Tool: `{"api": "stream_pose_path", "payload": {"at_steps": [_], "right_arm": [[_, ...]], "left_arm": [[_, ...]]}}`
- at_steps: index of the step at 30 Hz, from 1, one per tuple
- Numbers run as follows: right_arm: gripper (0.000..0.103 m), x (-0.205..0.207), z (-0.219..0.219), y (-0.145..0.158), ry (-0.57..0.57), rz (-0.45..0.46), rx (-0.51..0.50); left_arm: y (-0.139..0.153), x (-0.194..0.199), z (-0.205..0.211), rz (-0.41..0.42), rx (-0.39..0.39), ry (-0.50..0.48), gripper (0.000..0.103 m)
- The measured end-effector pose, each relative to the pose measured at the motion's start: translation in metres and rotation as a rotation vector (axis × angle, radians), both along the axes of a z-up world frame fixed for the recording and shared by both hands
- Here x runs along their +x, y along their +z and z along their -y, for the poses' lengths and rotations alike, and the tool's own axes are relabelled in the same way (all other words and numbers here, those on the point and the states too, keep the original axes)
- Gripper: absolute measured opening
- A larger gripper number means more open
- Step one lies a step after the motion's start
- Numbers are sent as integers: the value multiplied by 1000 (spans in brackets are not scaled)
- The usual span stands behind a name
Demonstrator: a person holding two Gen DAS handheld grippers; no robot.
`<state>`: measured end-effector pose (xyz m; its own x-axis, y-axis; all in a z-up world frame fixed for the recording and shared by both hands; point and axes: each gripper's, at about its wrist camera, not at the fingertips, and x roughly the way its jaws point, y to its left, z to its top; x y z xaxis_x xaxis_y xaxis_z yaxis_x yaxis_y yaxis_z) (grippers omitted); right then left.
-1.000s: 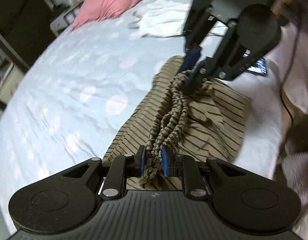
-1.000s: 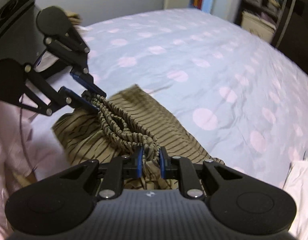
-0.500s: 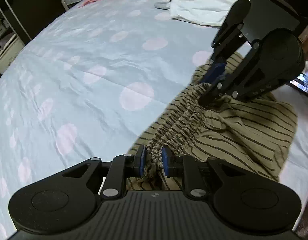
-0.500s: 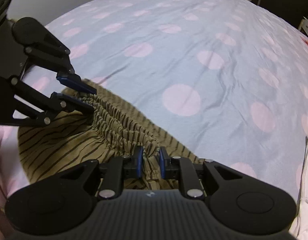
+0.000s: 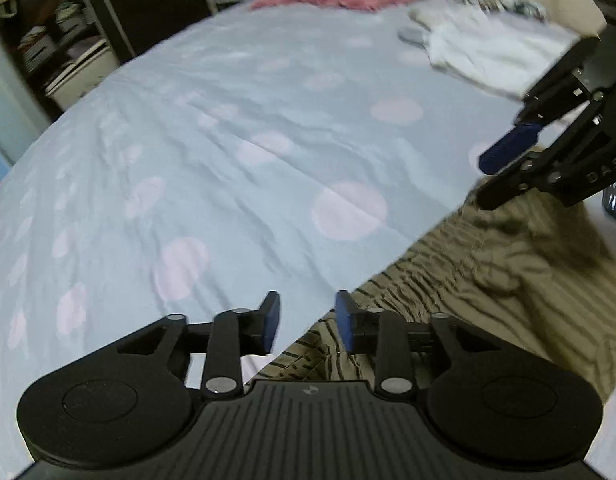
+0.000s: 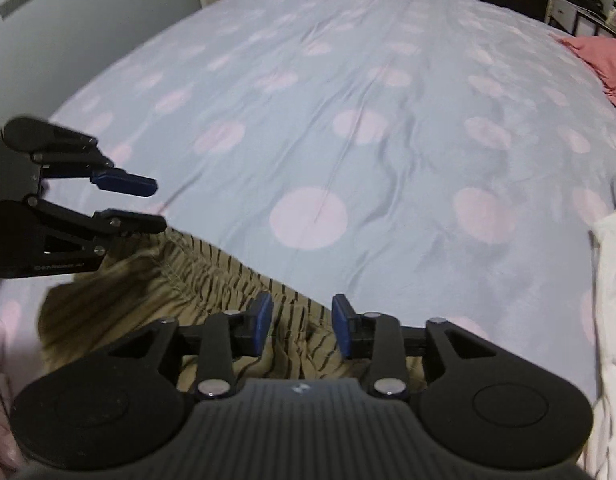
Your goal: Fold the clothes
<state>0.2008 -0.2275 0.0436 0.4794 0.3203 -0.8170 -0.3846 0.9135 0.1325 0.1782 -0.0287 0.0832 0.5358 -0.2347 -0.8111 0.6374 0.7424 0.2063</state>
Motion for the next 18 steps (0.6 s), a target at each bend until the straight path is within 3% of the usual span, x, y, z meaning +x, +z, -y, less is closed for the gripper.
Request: {"api": "stream_pose_path", "payload": {"at_steps": [2, 9, 14, 18], "right_arm": [[41, -6, 8, 9, -1, -6, 20], [44, -32, 23, 24, 42, -26, 43], [48, -53, 32, 22, 54, -43, 76], [49, -71, 36, 14, 73, -66, 67]], "left_arm": [[11, -9, -10, -9, -29, 13, 41], [32, -57, -34, -16, -41, -57, 41], [27, -88, -47, -91, -79, -107, 48], [19, -108, -53, -118, -58, -132, 49]]}}
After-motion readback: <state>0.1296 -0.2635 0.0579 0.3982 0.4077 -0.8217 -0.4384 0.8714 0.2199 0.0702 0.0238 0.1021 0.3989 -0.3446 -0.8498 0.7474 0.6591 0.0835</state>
